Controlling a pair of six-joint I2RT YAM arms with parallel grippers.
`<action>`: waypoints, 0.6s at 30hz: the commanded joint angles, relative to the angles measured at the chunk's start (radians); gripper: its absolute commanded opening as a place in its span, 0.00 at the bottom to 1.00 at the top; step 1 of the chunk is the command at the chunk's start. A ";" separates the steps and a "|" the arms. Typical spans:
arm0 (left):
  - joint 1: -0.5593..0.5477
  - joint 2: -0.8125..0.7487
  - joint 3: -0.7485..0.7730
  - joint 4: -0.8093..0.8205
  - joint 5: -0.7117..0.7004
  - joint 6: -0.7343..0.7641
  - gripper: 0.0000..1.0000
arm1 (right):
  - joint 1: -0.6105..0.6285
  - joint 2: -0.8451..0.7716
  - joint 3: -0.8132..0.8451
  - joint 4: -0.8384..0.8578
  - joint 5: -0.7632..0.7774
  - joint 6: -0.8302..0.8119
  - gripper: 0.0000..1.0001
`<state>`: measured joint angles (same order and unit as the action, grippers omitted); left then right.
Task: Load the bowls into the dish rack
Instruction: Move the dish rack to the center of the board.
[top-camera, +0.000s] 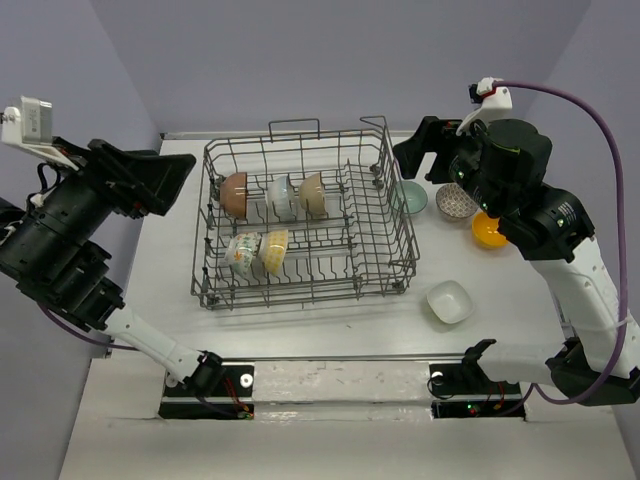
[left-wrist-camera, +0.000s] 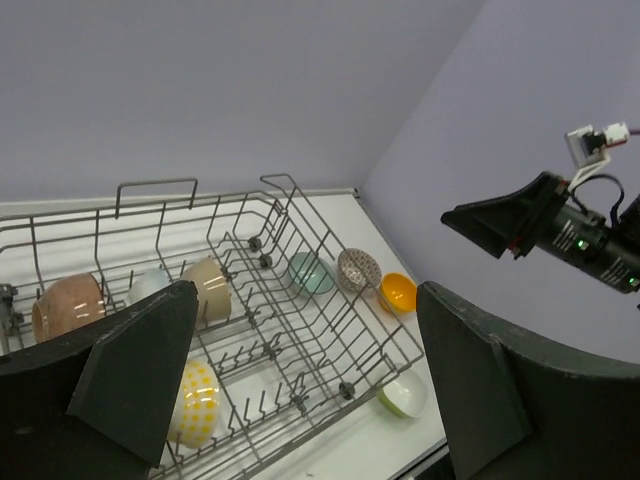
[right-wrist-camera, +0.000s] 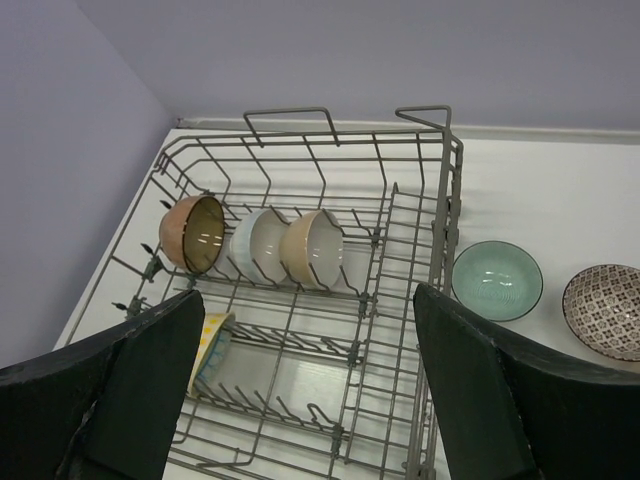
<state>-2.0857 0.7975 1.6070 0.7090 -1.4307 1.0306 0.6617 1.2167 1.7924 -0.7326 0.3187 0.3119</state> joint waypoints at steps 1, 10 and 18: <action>-0.229 0.072 -0.068 0.024 -0.117 0.039 0.99 | 0.001 -0.020 0.004 0.010 0.031 -0.014 0.90; -0.445 -0.116 -0.067 -0.269 -0.147 -0.233 0.99 | 0.001 -0.028 -0.039 0.002 0.063 -0.008 0.92; -0.352 -0.025 -0.067 0.060 -0.079 0.119 0.99 | 0.001 0.000 -0.021 -0.007 0.072 -0.010 0.92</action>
<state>-2.0880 0.6727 1.5501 0.5297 -1.5070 0.9451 0.6617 1.2133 1.7519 -0.7498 0.3676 0.3103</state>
